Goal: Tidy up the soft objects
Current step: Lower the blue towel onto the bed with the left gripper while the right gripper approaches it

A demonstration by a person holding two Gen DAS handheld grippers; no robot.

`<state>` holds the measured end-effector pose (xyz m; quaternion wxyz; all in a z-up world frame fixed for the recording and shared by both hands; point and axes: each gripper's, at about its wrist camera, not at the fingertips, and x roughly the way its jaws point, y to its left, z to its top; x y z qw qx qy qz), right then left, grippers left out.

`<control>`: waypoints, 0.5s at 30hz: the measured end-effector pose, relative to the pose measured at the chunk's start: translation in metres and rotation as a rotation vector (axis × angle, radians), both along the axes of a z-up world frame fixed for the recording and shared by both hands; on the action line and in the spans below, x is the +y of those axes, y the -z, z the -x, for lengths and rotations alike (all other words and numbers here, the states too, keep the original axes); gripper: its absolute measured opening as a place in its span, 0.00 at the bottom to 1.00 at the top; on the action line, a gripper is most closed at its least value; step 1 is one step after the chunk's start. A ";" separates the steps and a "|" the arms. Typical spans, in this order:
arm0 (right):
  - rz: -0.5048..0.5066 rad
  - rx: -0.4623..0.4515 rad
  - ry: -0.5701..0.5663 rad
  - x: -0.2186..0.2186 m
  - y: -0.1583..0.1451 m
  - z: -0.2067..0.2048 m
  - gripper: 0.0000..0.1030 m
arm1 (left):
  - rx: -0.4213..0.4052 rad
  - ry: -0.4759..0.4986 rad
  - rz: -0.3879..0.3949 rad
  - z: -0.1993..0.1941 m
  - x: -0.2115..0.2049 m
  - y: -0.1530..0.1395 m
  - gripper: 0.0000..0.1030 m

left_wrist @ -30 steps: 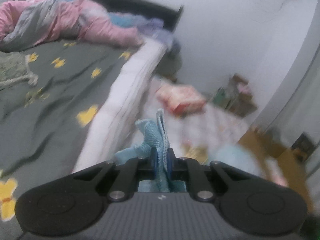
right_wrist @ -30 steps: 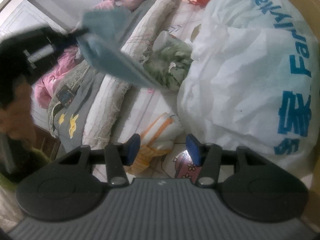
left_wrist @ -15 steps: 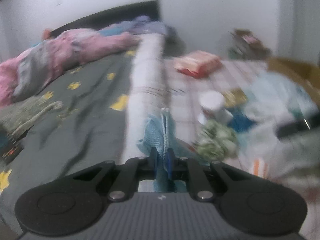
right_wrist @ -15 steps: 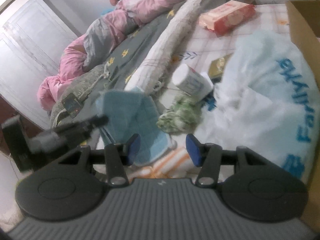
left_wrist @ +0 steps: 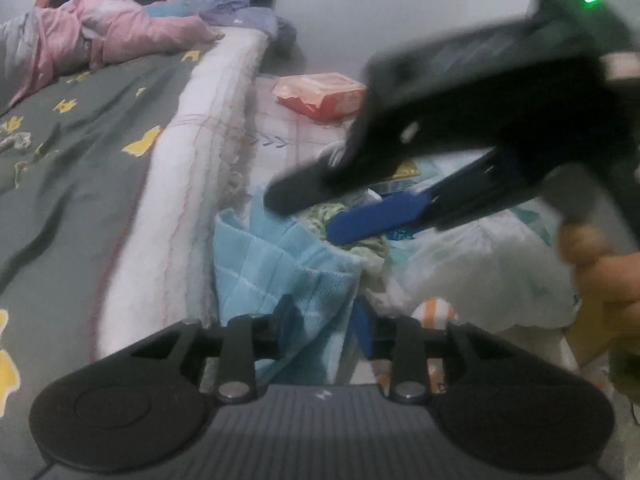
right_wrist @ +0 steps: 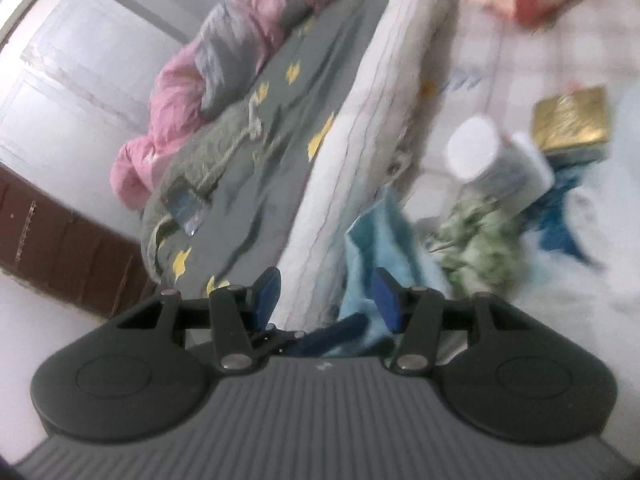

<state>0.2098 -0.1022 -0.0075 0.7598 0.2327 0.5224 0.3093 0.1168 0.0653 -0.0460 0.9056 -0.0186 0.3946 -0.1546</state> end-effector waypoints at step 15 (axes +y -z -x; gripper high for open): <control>0.190 0.092 -0.016 0.006 0.052 -0.005 0.47 | 0.128 -0.106 -0.036 -0.017 0.012 0.008 0.32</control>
